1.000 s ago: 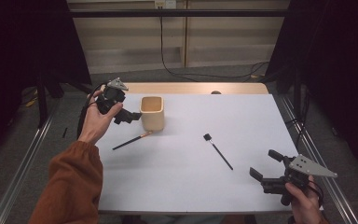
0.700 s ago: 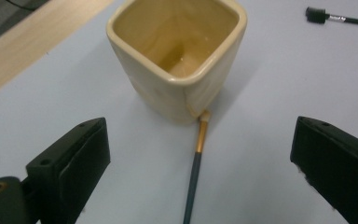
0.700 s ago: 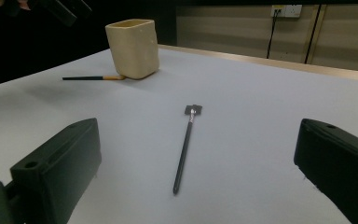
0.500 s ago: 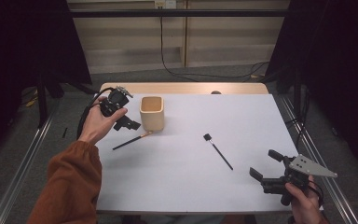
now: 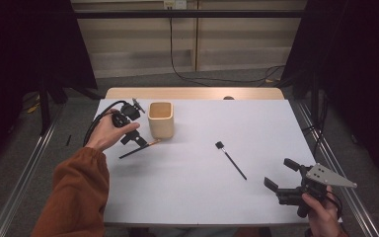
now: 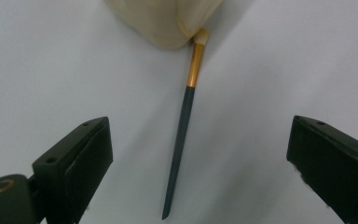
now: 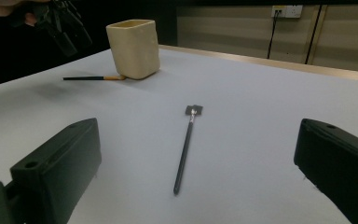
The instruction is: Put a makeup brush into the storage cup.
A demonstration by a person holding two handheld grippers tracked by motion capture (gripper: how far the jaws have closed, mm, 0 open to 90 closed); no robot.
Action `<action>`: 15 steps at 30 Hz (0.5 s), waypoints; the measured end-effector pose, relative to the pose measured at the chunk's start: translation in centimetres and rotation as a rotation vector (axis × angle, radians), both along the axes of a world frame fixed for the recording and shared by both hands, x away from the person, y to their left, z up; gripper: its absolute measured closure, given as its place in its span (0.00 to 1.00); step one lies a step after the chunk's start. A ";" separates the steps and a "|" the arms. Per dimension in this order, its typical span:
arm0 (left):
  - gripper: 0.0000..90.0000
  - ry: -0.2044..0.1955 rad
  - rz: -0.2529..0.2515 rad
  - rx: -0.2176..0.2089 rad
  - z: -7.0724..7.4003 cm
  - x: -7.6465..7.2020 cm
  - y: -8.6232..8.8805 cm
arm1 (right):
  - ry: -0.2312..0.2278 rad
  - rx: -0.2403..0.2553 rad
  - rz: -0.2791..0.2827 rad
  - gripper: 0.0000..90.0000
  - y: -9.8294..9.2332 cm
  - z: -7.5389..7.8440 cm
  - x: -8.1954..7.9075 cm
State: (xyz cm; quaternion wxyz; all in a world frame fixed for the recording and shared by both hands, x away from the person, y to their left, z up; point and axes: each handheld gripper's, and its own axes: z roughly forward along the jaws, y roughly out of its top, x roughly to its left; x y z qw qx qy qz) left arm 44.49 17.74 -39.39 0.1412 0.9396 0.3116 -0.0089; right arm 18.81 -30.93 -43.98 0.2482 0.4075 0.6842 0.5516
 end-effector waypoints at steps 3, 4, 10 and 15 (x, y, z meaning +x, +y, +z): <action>0.08 0.006 -0.017 0.008 -0.4 0.2 -0.2 | 0.002 0.001 -0.003 0.00 0.0 0.0 0.0; 0.08 0.013 -0.019 0.008 -0.5 0.3 -0.2 | 0.002 0.001 -0.002 0.00 0.0 0.0 0.0; 0.10 0.019 -0.055 0.024 -1.0 0.2 -0.6 | 0.002 0.000 -0.002 0.00 0.0 0.0 0.0; 0.15 0.000 -0.099 0.049 -1.4 0.1 -1.0 | 0.001 -0.002 -0.002 0.00 0.1 0.0 0.0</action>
